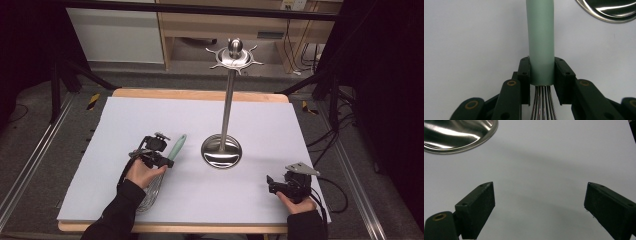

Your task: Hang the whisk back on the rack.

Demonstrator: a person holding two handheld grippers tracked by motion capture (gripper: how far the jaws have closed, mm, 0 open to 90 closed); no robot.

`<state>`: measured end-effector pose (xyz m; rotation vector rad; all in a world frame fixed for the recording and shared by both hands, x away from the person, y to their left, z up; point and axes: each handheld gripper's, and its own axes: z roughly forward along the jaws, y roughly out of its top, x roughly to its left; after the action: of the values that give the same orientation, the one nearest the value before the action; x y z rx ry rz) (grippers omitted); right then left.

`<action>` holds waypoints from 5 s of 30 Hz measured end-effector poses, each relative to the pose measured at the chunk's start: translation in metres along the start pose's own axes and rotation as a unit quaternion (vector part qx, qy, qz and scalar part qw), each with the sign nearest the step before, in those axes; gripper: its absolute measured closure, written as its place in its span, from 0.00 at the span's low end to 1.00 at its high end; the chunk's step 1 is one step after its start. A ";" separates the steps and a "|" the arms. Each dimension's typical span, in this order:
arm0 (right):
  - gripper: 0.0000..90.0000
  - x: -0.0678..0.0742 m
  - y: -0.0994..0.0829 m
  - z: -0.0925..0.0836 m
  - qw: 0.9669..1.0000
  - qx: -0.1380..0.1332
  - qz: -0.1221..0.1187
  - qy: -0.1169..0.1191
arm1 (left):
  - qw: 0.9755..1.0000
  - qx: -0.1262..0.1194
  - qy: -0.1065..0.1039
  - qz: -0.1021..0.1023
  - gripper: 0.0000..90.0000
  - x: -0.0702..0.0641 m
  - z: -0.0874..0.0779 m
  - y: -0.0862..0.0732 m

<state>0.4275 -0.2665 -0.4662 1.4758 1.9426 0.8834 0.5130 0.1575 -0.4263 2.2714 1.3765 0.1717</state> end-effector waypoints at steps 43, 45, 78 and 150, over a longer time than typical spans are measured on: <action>0.12 -0.001 0.000 -0.001 1.000 -0.003 0.003 -0.001 | 0.981 -0.192 -0.025 0.027 0.77 -0.002 -0.089 -0.028; 0.12 -0.001 0.000 -0.001 1.000 -0.004 0.002 -0.001 | 0.979 -0.199 -0.027 0.026 0.77 -0.002 -0.092 -0.028; 0.12 -0.003 -0.001 -0.001 1.000 -0.003 0.001 -0.003 | 0.939 -0.337 -0.048 0.055 0.77 -0.027 -0.137 -0.009; 0.12 -0.003 -0.001 -0.001 1.000 -0.009 0.007 0.003 | 0.922 -0.364 -0.055 0.123 0.76 -0.092 -0.151 0.066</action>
<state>0.4272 -0.2699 -0.4662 1.4796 1.9247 0.9100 0.4690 0.1031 -0.2509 1.7656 0.7730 0.5327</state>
